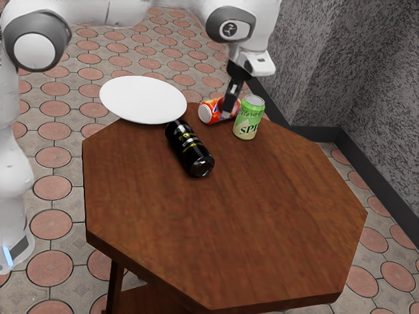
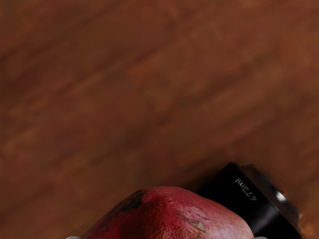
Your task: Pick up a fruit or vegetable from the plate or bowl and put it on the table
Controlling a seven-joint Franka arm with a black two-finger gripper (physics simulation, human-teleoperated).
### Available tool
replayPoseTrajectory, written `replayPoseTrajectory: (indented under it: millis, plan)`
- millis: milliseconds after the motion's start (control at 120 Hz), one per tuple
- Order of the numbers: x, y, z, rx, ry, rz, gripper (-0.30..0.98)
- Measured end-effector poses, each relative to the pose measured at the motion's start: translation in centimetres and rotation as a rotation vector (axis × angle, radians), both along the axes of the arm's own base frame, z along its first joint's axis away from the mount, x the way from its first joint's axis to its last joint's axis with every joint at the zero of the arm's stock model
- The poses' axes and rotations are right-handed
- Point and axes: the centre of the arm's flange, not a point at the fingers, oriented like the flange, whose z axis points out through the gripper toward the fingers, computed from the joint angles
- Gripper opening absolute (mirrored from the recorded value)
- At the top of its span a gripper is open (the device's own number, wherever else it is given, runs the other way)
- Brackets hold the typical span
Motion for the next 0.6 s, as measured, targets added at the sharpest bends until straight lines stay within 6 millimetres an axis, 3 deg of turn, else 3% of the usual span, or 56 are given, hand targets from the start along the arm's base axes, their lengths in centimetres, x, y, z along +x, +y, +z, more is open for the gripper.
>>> replayPoseTrajectory:
  millis: [167,225,283,442,600]
  plan:
    - [0.4,-12.8,-0.9,-0.009,0.009,-0.192,0.34]
    - [0.3,-15.5,-1.2,-0.012,0.013,-0.231,0.37]
    - [0.4,-15.6,-1.4,-0.014,0.015,-0.223,0.42]
    - [0.9,-12.0,-1.5,-0.014,0.016,-0.140,0.60]
    - [0.9,-12.8,-1.1,-0.014,0.007,-0.136,0.66]
